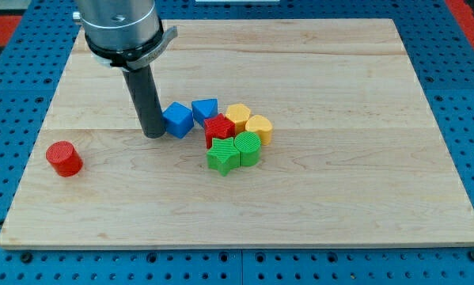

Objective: Place the red circle to left side of red star

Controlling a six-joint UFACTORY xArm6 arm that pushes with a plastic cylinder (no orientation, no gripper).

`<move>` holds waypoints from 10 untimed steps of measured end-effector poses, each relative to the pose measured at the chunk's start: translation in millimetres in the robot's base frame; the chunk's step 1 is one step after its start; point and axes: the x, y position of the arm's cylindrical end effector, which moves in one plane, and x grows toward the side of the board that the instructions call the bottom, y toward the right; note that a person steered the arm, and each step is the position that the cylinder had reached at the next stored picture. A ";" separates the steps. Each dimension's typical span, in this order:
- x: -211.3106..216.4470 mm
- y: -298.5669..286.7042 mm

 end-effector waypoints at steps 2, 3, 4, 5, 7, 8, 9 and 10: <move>70.7 -40.3; 127.5 -101.8; 101.3 -181.2; 53.8 -160.5; 73.8 -73.6; 61.1 -41.6; 27.4 -12.9; 32.2 2.7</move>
